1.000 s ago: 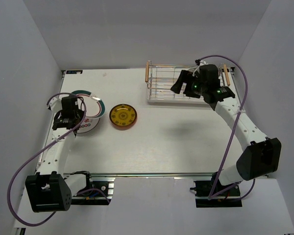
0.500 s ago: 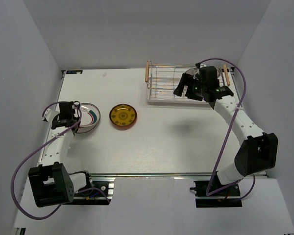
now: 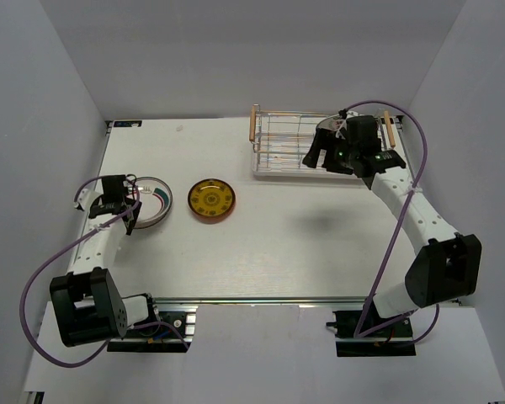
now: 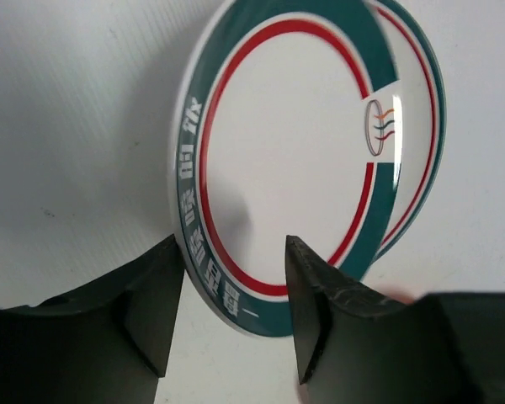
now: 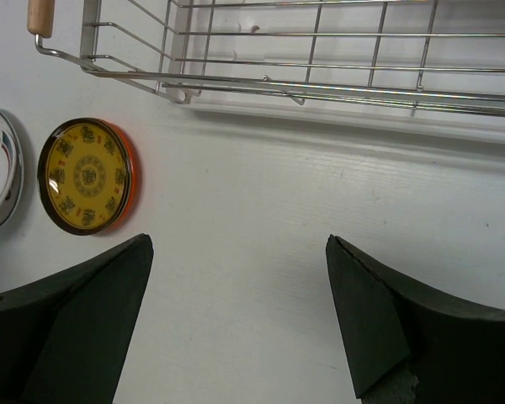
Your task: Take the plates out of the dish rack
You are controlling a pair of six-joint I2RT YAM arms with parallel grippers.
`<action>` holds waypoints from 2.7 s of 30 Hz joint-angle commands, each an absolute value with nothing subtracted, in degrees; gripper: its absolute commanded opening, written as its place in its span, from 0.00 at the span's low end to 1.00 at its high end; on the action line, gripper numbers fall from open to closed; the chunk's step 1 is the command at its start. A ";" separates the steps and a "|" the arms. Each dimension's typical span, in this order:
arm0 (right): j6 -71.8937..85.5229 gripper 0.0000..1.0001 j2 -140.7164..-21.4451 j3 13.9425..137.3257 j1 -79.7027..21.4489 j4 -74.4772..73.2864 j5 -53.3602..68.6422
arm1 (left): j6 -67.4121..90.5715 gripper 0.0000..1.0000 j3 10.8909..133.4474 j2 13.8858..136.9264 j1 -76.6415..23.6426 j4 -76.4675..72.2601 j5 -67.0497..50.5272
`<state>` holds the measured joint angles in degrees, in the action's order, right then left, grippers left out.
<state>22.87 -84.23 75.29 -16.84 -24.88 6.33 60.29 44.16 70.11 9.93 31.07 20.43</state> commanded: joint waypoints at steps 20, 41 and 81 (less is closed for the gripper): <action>-13.42 0.89 -80.59 80.23 -13.80 -20.92 0.26 | 54.94 0.98 46.58 71.20 10.20 31.64 15.21; -55.10 0.89 -105.98 100.37 -3.69 -17.32 -1.16 | 38.41 0.98 61.08 58.80 9.05 17.85 -12.57; -64.95 0.09 -109.43 104.68 -1.23 -4.66 0.26 | 36.21 0.98 58.97 65.22 8.53 12.91 -12.66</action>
